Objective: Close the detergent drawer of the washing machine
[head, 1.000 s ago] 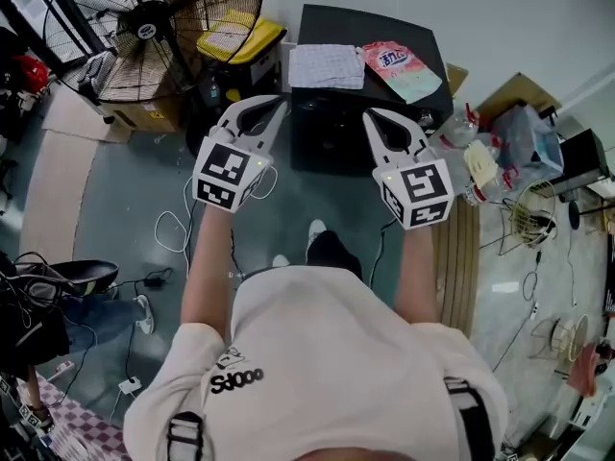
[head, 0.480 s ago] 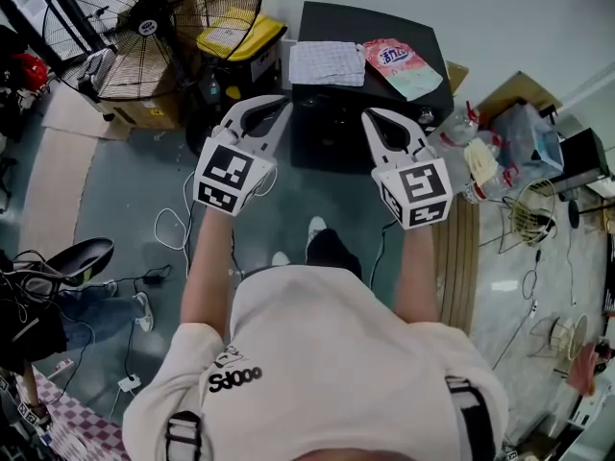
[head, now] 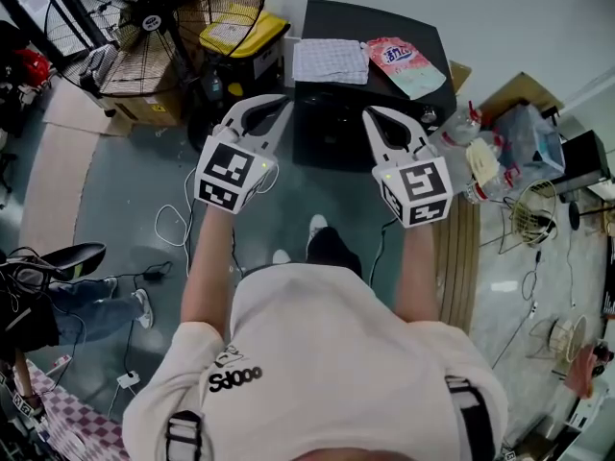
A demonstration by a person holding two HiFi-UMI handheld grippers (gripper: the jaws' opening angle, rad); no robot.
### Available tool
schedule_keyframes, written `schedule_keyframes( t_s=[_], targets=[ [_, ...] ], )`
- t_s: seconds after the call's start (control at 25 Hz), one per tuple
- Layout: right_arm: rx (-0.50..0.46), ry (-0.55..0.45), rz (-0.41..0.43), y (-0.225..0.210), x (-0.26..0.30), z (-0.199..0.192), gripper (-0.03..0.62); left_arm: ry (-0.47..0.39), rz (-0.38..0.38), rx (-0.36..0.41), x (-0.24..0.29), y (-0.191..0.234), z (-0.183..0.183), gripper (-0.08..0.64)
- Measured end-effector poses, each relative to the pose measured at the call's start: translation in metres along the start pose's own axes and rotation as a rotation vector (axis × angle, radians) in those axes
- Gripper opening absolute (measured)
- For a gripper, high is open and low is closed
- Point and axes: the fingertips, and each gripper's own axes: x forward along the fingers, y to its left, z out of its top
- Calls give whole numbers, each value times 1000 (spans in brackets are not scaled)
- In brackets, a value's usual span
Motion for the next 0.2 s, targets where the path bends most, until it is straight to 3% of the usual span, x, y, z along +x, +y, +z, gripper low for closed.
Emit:
schedule_keyframes(
  t_s=[0.2],
  targets=[
    [-5, 1, -4, 4, -3, 3, 6, 1, 1, -1, -7, 1, 1, 18]
  ],
)
